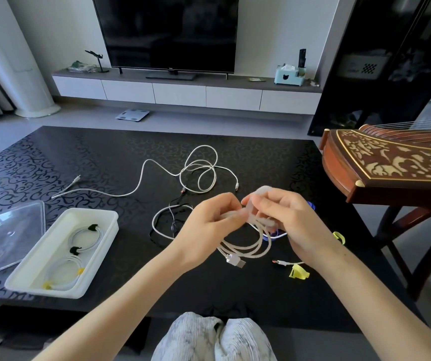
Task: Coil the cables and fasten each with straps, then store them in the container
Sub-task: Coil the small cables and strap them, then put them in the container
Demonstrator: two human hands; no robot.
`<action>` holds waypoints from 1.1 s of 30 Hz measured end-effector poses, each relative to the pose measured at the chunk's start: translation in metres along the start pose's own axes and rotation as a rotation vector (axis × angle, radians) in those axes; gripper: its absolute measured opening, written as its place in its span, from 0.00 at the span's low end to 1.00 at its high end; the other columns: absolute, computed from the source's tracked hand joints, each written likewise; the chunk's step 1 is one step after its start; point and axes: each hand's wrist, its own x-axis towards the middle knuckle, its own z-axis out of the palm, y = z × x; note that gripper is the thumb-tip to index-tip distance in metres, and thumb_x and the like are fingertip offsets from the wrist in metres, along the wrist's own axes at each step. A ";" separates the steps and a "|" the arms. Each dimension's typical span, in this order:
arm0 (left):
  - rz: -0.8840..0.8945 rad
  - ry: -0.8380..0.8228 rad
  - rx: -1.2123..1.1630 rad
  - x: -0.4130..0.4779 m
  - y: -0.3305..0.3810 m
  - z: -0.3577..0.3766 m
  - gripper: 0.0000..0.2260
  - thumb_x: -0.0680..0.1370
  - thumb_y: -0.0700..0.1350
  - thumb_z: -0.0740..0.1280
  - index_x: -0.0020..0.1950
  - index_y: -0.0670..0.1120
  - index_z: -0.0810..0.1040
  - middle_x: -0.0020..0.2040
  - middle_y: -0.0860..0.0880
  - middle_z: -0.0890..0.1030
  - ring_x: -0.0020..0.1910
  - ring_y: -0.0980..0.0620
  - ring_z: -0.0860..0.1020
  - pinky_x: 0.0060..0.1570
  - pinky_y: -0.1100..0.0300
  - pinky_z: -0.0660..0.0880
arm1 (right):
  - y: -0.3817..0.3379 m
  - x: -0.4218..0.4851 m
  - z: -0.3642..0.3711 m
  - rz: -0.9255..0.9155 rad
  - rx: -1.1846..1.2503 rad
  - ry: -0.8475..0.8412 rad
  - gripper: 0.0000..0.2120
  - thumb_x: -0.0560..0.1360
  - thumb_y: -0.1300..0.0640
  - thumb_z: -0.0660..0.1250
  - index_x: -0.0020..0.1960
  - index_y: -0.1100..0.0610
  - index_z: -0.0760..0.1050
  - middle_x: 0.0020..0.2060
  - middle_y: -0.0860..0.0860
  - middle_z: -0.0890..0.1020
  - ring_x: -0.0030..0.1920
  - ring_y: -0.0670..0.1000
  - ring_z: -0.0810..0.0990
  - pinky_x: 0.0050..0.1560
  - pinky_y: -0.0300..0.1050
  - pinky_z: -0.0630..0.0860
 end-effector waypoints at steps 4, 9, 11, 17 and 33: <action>0.043 -0.024 0.064 -0.006 0.002 0.003 0.11 0.77 0.47 0.64 0.37 0.43 0.73 0.32 0.42 0.66 0.33 0.49 0.63 0.36 0.55 0.62 | -0.005 0.005 -0.002 0.006 -0.072 0.113 0.12 0.77 0.55 0.65 0.39 0.58 0.82 0.33 0.58 0.82 0.31 0.47 0.74 0.36 0.40 0.70; -0.007 0.005 0.082 -0.004 0.004 0.007 0.12 0.79 0.40 0.64 0.36 0.36 0.73 0.32 0.46 0.66 0.30 0.54 0.63 0.33 0.63 0.61 | -0.014 -0.002 -0.002 -0.206 -0.323 0.158 0.12 0.76 0.55 0.67 0.37 0.59 0.83 0.29 0.54 0.82 0.30 0.49 0.78 0.32 0.42 0.74; -0.060 0.058 0.051 -0.002 0.004 0.009 0.14 0.78 0.42 0.64 0.34 0.37 0.72 0.29 0.48 0.66 0.27 0.55 0.62 0.30 0.64 0.60 | -0.012 -0.010 0.001 -0.370 -0.476 0.204 0.12 0.76 0.54 0.68 0.37 0.58 0.83 0.26 0.49 0.80 0.29 0.48 0.76 0.31 0.44 0.73; -0.197 0.208 -0.115 0.002 0.007 0.018 0.16 0.79 0.41 0.63 0.30 0.45 0.71 0.23 0.56 0.63 0.25 0.55 0.61 0.29 0.60 0.60 | 0.007 -0.020 0.007 -0.787 -0.672 0.369 0.06 0.75 0.62 0.68 0.44 0.59 0.84 0.39 0.47 0.84 0.41 0.43 0.81 0.41 0.43 0.77; -0.188 0.149 -0.193 0.007 0.007 0.014 0.13 0.80 0.38 0.61 0.34 0.42 0.70 0.22 0.58 0.69 0.24 0.61 0.64 0.31 0.65 0.62 | 0.012 -0.016 0.004 -0.049 -0.040 0.037 0.20 0.70 0.48 0.73 0.60 0.47 0.74 0.46 0.47 0.82 0.48 0.46 0.82 0.50 0.42 0.77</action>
